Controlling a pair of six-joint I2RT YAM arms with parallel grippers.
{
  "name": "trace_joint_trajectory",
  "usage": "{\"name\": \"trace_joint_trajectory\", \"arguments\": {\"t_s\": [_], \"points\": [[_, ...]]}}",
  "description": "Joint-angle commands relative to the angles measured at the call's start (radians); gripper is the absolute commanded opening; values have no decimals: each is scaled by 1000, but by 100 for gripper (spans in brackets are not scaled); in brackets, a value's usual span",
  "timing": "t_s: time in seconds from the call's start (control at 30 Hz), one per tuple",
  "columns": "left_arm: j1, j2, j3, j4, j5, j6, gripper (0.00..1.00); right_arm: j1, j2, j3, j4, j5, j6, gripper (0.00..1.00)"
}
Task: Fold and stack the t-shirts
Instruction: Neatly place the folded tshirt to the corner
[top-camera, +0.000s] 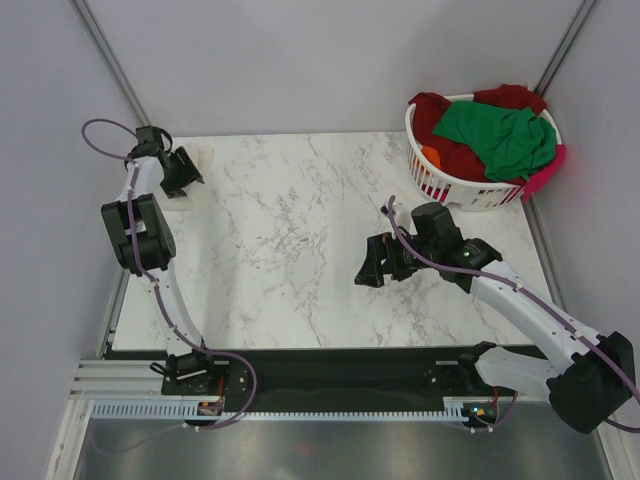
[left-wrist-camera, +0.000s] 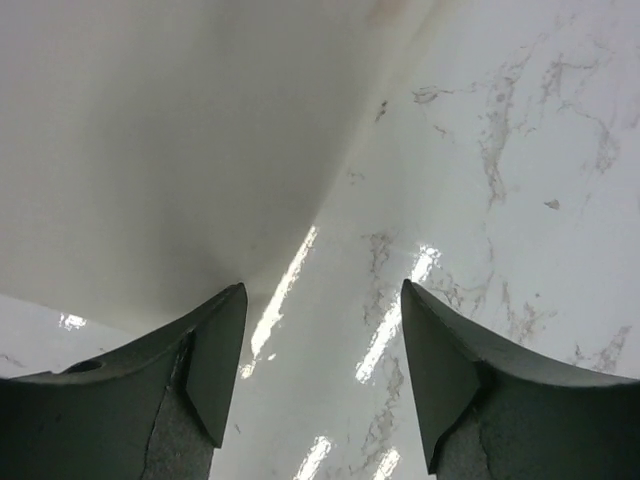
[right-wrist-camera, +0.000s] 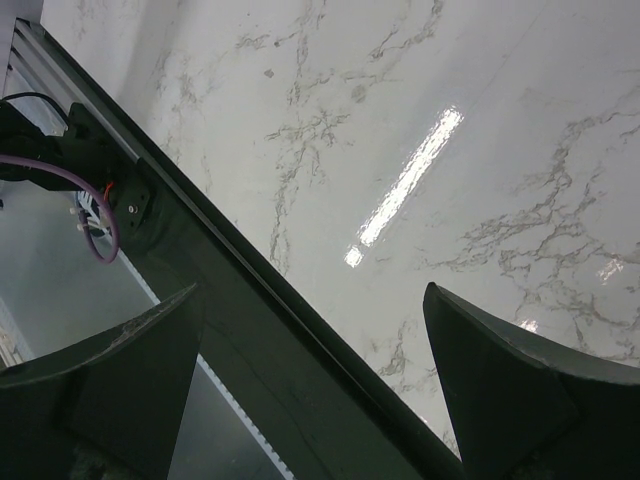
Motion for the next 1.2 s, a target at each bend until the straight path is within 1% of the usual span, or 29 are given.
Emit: {"name": "trace_joint_trajectory", "arguments": {"t_s": [0.0, 0.07, 0.2, 0.27, 0.33, 0.37, 0.43, 0.57, 0.7, 0.73, 0.83, 0.9, 1.0, 1.1, 1.13, 1.17], "points": [[-11, -133, 45, -22, 67, 4, 71, 2, -28, 6, 6, -3, 7, 98], [-11, -144, 91, -22, 89, -22, 69, 2, -34, 0, 6, -1, 9, 98], [-11, -91, 197, -18, 93, -53, 65, 2, -28, -6, 9, 3, 10, 98], [-11, -19, 274, -18, 100, -74, 61, 2, -18, -6, 6, 5, 9, 98], [-10, 64, 329, -14, 112, -98, 58, 2, -6, -5, 4, -1, 12, 98], [-10, 96, 389, -8, 121, -111, 58, 2, -2, -5, 5, -3, 10, 98], [-11, 170, 455, 14, 127, -141, 56, 2, 11, -6, 7, -10, 10, 98], [-14, 263, 475, 142, 207, -215, 56, 0, 41, -17, 22, -13, 10, 98], [-25, 345, 475, 215, 207, -299, 56, 2, 78, -25, 36, -17, 13, 98], [-25, 359, 470, 227, 205, -351, 56, 2, 89, -25, 36, -18, 15, 98], [-19, 412, 461, 264, 262, -424, 54, 2, 98, -22, 35, -17, 15, 98], [-25, 431, 475, 310, 342, -461, 54, 2, 95, -19, 33, -15, 21, 98], [-53, 407, 522, 342, 426, -464, 55, 2, 86, -16, 30, -15, 30, 98], [-82, 309, 553, 359, 480, -453, 63, 5, 74, -3, 27, -6, 39, 98], [-90, 228, 544, 360, 482, -441, 67, 10, 69, 4, 25, 2, 41, 98], [-100, 186, 532, 360, 485, -436, 69, 10, 66, 27, 9, 9, 39, 98]]}}
